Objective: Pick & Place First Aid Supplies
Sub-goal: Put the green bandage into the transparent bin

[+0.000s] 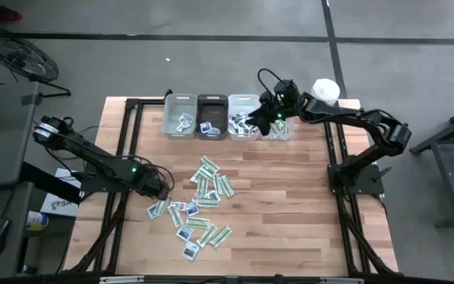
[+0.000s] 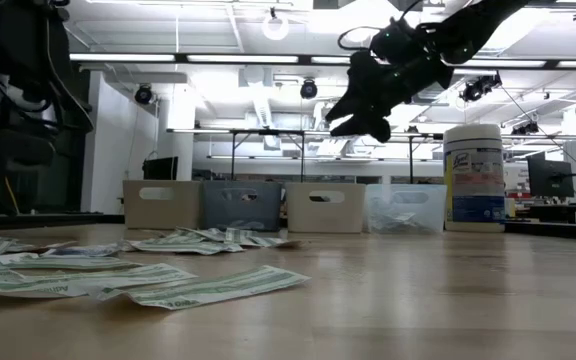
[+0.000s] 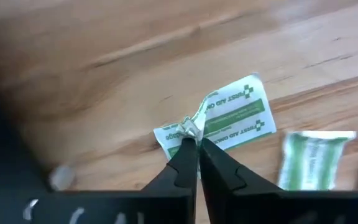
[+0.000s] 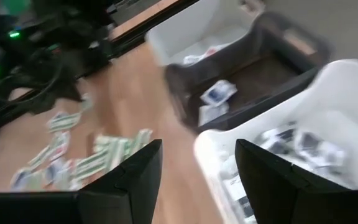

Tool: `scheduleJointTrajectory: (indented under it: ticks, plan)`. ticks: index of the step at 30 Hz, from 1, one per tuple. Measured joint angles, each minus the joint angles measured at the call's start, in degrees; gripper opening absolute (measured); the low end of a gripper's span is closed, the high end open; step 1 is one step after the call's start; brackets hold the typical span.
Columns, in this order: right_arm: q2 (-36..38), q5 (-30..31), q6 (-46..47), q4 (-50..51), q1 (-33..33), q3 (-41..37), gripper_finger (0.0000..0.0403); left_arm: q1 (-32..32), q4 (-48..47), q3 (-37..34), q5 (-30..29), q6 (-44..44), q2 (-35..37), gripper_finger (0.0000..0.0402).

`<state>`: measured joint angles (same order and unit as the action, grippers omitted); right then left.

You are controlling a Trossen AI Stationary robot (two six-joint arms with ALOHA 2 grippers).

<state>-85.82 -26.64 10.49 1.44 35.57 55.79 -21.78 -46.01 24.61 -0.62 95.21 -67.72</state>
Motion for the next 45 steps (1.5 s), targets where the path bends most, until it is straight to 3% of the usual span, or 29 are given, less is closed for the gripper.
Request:
scheduleJointTrajectory:
  ticks: [5,13,20,24,30,36,45]
  plan:
    - [0.00,-6.08,-1.04,2.37,-0.95,0.00,0.0197,0.00,1.56,1.94,-11.02,-0.99,-0.17,0.0005]
    - [0.00,-6.28,-1.54,-0.33,-5.41,-0.02,0.0197,0.04,2.23,6.57,-34.23,-5.73,-0.20,0.0002]
    - [0.00,1.94,-1.74,-9.22,-11.77,-0.02,0.0197,0.04,11.37,10.56,-54.14,-17.92,-0.14,0.0001]
    - [0.00,7.87,-3.27,-14.25,-15.60,0.00,0.0197,0.42,15.81,11.46,-60.09,-24.76,-0.09,0.0001]
    - [-2.07,11.12,-4.60,-19.19,-19.06,0.00,0.0197,4.82,26.99,13.05,-59.36,-41.84,-0.07,0.0001]
    - [-4.83,9.11,-2.36,-23.48,-19.65,-0.02,0.0197,10.92,43.65,13.60,-50.65,-63.69,-0.05,0.0001]
    - [-5.33,8.47,-1.17,-26.81,-19.89,0.00,0.0197,15.60,50.61,13.65,-43.80,-73.19,-0.03,0.0001]
